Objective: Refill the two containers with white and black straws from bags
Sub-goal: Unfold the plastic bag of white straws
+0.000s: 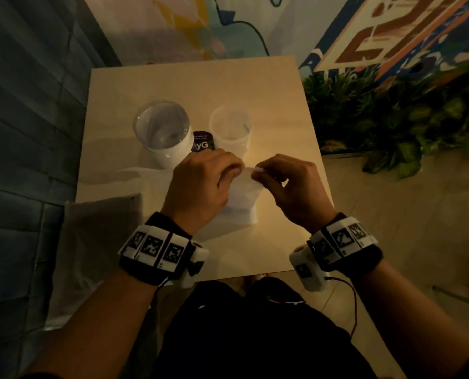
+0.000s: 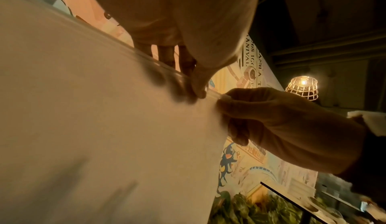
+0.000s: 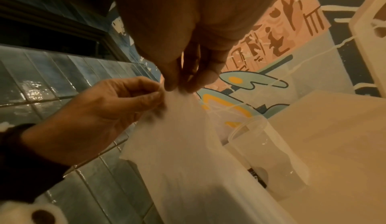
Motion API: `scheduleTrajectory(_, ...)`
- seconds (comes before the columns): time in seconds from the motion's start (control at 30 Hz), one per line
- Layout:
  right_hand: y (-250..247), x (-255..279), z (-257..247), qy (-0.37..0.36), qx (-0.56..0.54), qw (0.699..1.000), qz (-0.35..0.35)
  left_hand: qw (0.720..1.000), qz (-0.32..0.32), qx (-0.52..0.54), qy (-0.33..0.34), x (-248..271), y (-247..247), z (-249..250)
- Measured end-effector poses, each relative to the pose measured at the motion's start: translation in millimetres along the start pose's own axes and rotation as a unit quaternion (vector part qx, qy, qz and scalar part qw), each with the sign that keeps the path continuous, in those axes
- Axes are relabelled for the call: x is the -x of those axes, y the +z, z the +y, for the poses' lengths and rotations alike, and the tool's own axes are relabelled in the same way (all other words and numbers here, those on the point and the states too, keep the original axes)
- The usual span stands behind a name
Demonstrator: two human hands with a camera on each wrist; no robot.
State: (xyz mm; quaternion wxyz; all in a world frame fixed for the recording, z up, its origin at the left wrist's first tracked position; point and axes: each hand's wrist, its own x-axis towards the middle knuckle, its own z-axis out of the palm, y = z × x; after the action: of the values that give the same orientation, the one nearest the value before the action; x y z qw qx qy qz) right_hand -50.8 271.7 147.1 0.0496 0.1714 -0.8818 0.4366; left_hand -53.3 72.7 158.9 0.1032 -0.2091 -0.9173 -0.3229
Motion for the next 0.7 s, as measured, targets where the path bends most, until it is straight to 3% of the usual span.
scheduleTrajectory(0.23, -5, -4, 2, -0.026, 0.037, 0.999, -0.024, 0.998, -0.035, 0.045, 0.041, -11, 5, 11)
scheduleTrajectory(0.43, -10, -4, 1, -0.033, 0.028, 0.997, -0.059, 0.996, -0.036, 0.006, 0.078, -10, 13, 9)
scheduleTrajectory(0.57, -17, -3, 8, -0.016, 0.024, 0.997, -0.066, 0.997, -0.043, -0.023, 0.066, -5, 6, 0)
scheduleTrajectory(0.7, -34, -4, 30, 0.026, 0.021, 0.999, 0.006, 0.998, -0.022, -0.051, 0.009, 20, -20, -35)
